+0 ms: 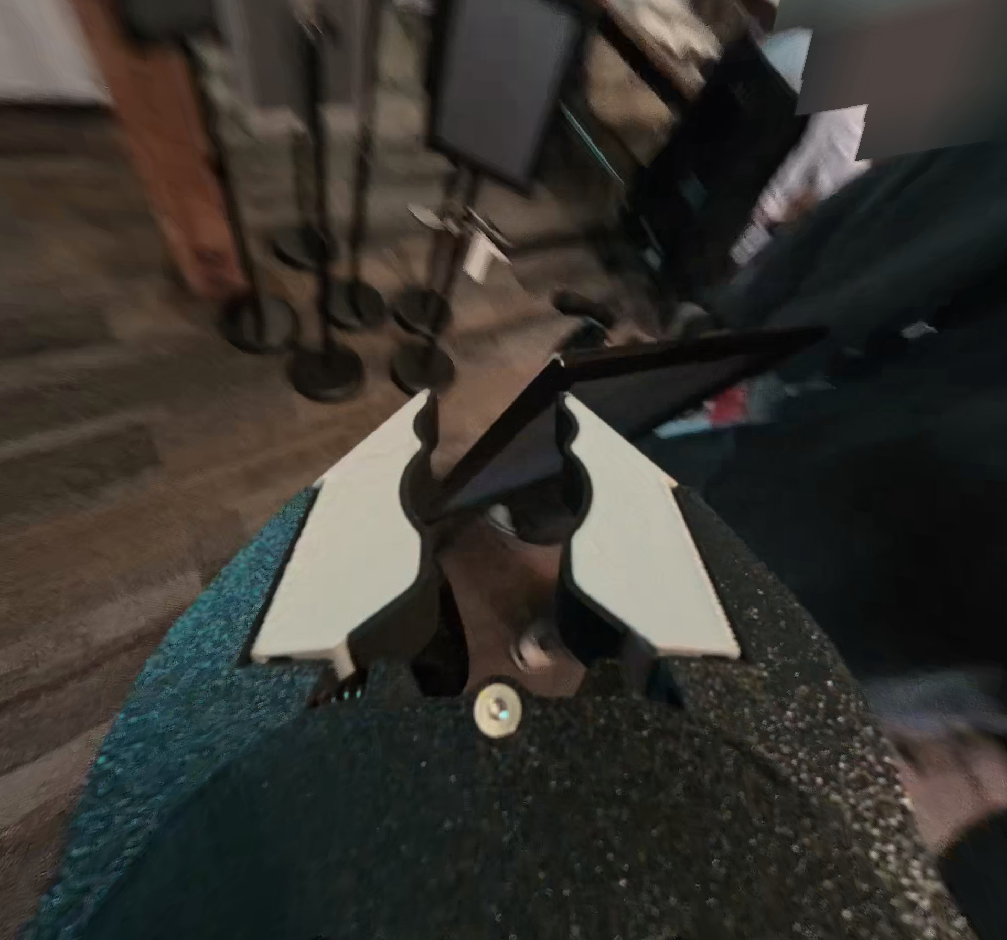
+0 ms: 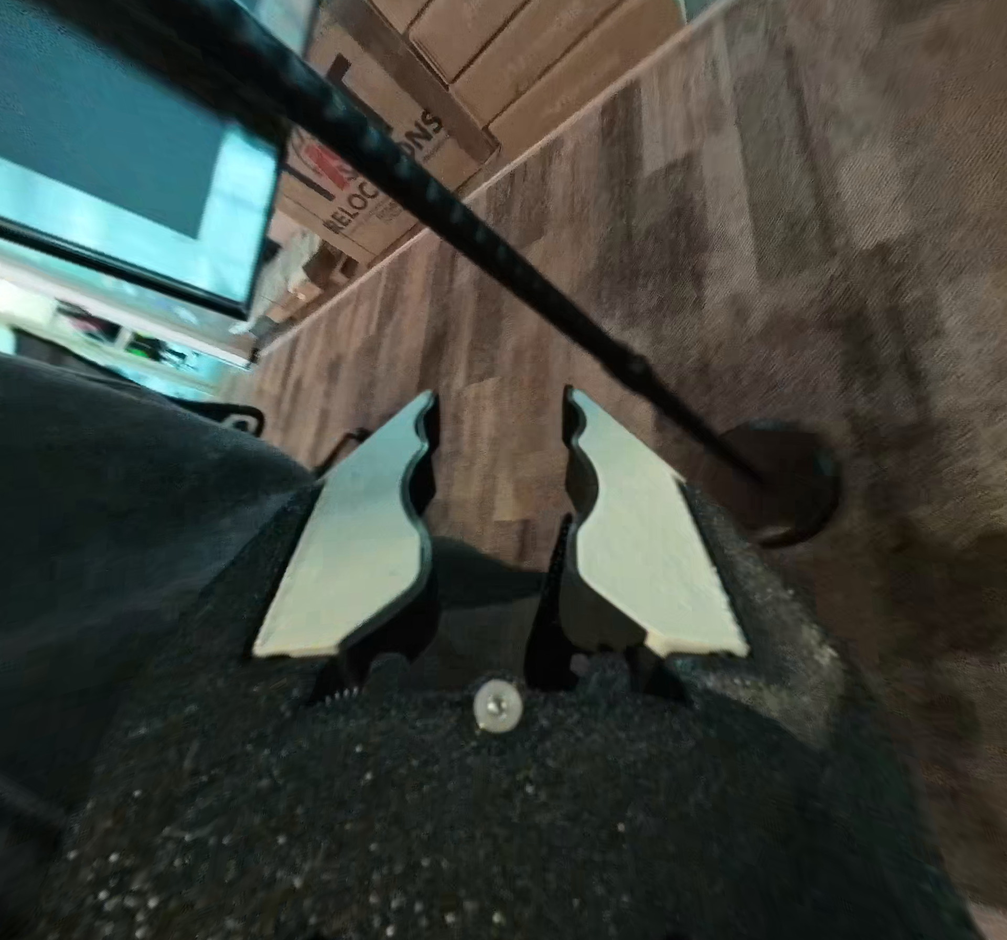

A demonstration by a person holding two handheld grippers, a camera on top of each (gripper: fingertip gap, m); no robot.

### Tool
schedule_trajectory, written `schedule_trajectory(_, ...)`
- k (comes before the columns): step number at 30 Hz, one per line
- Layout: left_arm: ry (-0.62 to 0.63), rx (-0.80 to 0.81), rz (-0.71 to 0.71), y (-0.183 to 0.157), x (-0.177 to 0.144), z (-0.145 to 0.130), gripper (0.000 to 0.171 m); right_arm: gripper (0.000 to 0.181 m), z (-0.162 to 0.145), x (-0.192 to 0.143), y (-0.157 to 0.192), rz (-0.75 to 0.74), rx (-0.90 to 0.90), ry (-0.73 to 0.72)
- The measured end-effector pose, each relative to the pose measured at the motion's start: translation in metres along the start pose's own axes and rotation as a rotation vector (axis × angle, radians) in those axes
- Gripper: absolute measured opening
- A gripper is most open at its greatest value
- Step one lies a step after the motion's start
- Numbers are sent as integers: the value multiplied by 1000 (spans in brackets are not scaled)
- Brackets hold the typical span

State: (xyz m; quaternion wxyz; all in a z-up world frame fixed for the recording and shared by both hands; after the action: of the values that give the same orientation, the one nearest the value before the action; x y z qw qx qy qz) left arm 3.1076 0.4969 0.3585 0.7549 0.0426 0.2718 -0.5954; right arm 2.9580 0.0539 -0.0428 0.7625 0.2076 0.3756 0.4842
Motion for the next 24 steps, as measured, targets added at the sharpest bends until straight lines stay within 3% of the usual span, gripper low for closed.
schedule_trajectory(3,-230,19,421,-39,-34,-48,44,47,41,-16,2,-30,-261,5)
schedule_trajectory(6,-398,-157,820,-87,-24,-147,47,60,63,-9,-17,7,-497,13)
schedule_trajectory(9,-331,-419,1074,-150,50,-260,19,59,70,16,-34,155,-725,-15)
schedule_trajectory(11,-359,-447,1144,-191,128,-305,19,57,66,39,-45,264,-832,-63)
schedule_trajectory(13,-352,-464,1173,-212,213,-330,30,64,53,66,-63,401,-848,-8)
schedule_trajectory(16,-317,-609,1169,-208,326,-371,86,73,29,115,-100,644,-731,138)
schedule_trajectory(17,-327,-664,1146,-203,360,-388,96,72,24,133,-118,698,-691,160)
schedule_trajectory(19,-381,-625,1128,-181,413,-415,85,67,16,170,-157,830,-613,230)
schedule_trajectory(20,-411,-540,1197,-164,426,-425,83,63,13,191,-177,902,-554,279)
schedule_trajectory(22,-506,-359,1354,-123,435,-437,85,63,4,239,-212,1043,-419,436)
schedule_trajectory(24,-593,-301,1377,-81,434,-442,84,62,-13,282,-227,1233,-318,620)
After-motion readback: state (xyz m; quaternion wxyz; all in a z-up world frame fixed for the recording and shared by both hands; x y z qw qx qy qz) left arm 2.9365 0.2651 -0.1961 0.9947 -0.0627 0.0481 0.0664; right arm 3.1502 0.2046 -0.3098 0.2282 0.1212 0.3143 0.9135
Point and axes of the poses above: each gripper's, where its closed fingertips meet, x out along the fingers, z out of its top, y = z × x across the jaws, the point moved 9 cm from there along -x, back along the fingers, and after that the axes turned 4 degrees about z, right-handed, at the moved point
